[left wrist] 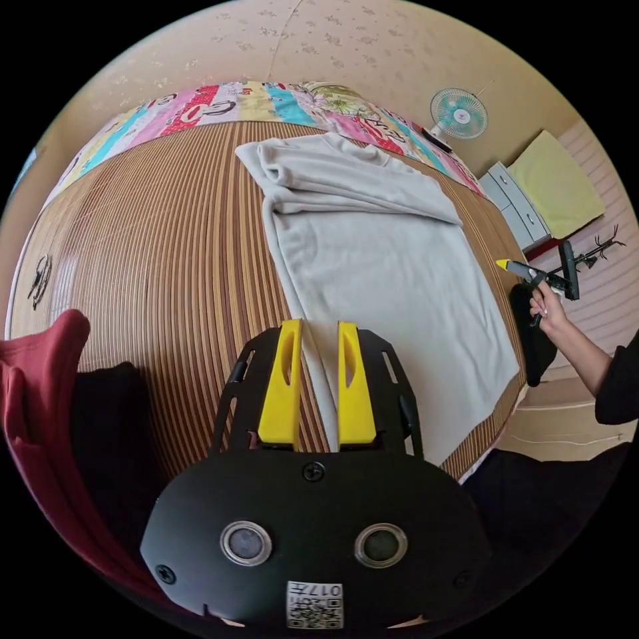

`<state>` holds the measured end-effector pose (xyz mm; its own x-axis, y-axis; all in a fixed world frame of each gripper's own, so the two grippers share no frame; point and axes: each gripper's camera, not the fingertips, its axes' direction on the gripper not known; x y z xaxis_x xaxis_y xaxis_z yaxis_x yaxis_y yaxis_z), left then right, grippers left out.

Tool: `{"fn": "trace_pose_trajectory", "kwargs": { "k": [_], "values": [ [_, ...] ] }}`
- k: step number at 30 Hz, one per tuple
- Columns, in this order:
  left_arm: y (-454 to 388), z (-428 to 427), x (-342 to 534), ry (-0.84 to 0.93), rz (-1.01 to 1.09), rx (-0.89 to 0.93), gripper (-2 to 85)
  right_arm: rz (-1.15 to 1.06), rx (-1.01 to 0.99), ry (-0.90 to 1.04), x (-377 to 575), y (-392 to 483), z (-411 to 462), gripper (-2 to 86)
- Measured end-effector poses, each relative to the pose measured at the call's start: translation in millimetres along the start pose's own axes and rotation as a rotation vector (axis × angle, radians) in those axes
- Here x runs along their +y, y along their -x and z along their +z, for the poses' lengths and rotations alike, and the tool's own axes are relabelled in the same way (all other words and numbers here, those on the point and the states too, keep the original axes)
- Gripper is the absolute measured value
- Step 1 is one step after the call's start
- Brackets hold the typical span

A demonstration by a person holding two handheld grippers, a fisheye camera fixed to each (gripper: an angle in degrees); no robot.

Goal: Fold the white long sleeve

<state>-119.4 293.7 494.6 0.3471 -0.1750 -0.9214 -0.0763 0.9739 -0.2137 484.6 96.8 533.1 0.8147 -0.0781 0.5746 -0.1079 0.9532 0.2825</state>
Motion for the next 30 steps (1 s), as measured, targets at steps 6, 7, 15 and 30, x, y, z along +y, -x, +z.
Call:
{"fn": "trace_pose_trajectory", "kwargs": {
  "k": [6,7,15,30],
  "values": [
    [1,-17,71,0.151,-0.144,0.117,12.1,0.111,-0.300,0.269,96,-66,-11,10.2],
    [2,-16,75,0.158,-0.163,0.134,12.1,0.132,-0.328,0.288,108,-76,-11,10.2],
    [24,-25,90,0.109,-0.282,0.206,8.8,0.347,-0.549,0.171,158,-156,-19,8.6],
    [85,-119,172,-0.043,-0.327,0.716,4.0,0.387,-0.819,-0.065,261,-176,-96,3.5]
  ]
}}
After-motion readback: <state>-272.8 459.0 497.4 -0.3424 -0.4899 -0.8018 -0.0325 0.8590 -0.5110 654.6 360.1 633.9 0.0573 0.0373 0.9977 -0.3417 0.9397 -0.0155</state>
